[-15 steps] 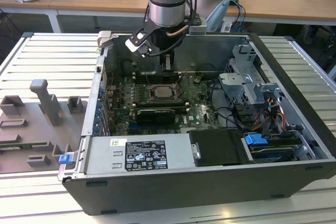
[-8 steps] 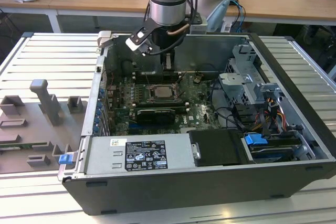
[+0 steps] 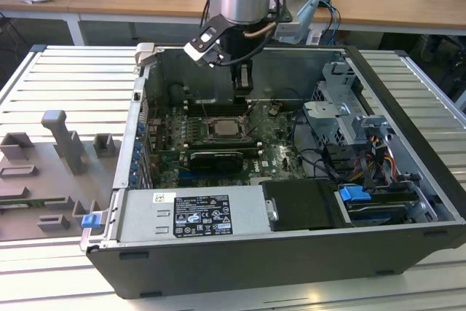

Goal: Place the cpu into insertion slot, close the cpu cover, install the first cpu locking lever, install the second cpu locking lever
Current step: 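Close the cpu cover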

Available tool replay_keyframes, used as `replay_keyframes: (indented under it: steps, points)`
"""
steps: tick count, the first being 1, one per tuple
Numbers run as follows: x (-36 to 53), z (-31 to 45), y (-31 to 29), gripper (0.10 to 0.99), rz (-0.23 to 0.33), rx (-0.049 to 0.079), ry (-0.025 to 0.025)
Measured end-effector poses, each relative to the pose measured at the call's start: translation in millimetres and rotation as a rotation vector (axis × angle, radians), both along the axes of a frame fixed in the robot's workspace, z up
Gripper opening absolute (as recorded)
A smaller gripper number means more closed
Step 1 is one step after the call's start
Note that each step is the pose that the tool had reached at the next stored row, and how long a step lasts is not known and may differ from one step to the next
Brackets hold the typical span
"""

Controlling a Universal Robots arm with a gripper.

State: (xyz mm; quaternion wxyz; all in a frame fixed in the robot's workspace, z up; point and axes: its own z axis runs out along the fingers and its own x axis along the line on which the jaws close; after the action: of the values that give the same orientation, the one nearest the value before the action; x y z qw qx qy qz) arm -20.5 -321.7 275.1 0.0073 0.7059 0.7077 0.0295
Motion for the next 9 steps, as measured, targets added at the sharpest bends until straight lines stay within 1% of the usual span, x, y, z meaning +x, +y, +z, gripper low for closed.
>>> replay_keyframes:
  steps: [3,9]
  points:
    - [0.8,-0.2,0.1,0.106,0.011,0.0,0.0001]
    - [3.0,-0.3,0.1,0.106,0.013,0.0,0.0]
